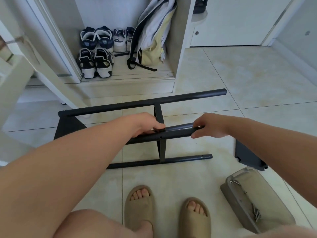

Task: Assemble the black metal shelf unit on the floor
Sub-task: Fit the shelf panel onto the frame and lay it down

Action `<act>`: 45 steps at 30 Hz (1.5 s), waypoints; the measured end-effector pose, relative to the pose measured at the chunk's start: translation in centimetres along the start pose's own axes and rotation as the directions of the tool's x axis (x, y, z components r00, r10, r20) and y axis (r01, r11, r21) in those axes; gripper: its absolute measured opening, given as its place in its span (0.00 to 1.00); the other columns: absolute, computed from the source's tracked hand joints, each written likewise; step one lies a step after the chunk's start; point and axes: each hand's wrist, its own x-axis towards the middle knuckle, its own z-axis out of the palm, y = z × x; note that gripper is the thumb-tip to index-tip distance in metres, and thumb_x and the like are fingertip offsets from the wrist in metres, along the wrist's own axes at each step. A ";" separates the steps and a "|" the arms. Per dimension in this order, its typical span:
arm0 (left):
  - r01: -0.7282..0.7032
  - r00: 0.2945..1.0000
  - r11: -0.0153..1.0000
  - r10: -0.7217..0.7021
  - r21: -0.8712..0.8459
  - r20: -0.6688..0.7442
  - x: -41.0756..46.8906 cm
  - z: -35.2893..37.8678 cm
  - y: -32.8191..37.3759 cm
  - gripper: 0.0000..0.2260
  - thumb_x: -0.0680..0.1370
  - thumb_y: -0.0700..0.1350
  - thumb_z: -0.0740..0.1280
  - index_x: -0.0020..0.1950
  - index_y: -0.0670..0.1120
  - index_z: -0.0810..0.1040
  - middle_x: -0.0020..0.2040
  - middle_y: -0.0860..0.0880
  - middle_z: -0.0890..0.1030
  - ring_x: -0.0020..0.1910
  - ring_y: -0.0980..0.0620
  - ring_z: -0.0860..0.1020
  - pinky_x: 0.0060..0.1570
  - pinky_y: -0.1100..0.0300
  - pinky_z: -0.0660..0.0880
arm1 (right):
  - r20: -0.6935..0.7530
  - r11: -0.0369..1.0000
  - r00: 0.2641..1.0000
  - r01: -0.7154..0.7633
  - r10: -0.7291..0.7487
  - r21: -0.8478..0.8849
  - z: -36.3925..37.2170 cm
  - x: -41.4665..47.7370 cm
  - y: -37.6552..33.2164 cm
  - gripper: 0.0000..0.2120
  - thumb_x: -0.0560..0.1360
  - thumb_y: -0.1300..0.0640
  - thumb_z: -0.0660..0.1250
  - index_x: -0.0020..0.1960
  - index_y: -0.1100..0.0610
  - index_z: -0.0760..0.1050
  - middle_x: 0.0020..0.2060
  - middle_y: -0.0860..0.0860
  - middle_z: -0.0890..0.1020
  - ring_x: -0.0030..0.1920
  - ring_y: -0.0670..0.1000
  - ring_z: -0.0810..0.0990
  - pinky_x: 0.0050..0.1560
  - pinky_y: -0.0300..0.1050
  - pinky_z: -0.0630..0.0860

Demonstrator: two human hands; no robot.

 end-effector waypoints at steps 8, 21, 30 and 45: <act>-0.007 1.000 0.999 0.007 0.034 -0.004 1.8 0.7 -0.9 0.08 0.77 0.49 0.72 0.47 0.46 0.77 0.52 0.46 0.81 0.52 0.48 0.80 0.45 0.58 0.73 | -0.108 0.990 0.994 -0.006 0.022 0.143 4.3 1.5 2.4 0.07 0.78 0.39 0.67 0.48 0.42 0.76 0.42 0.48 0.80 0.43 0.49 0.77 0.47 0.46 0.69; -0.022 0.999 1.000 0.022 0.014 0.036 3.1 1.4 -1.4 0.11 0.76 0.49 0.73 0.55 0.46 0.80 0.57 0.48 0.83 0.57 0.50 0.81 0.55 0.58 0.75 | -0.167 0.994 0.984 -0.042 0.059 0.102 5.9 2.4 3.5 0.11 0.79 0.38 0.65 0.55 0.43 0.77 0.42 0.45 0.79 0.41 0.44 0.73 0.52 0.50 0.66; -0.035 0.999 0.998 0.034 0.049 0.027 2.4 1.6 -1.3 0.12 0.76 0.50 0.73 0.55 0.46 0.82 0.56 0.46 0.84 0.58 0.46 0.80 0.66 0.47 0.73 | -0.188 0.984 0.971 -0.121 0.144 0.131 6.6 2.3 3.2 0.11 0.81 0.39 0.62 0.56 0.44 0.76 0.41 0.43 0.77 0.42 0.41 0.70 0.72 0.70 0.54; -0.051 0.991 0.978 0.075 0.204 -0.109 1.3 2.3 -0.4 0.13 0.77 0.52 0.69 0.53 0.42 0.81 0.53 0.43 0.82 0.52 0.44 0.78 0.53 0.52 0.74 | -0.296 0.984 0.939 -0.169 0.177 0.052 7.9 2.0 1.9 0.14 0.83 0.38 0.56 0.60 0.43 0.74 0.54 0.46 0.74 0.60 0.52 0.72 0.68 0.83 0.46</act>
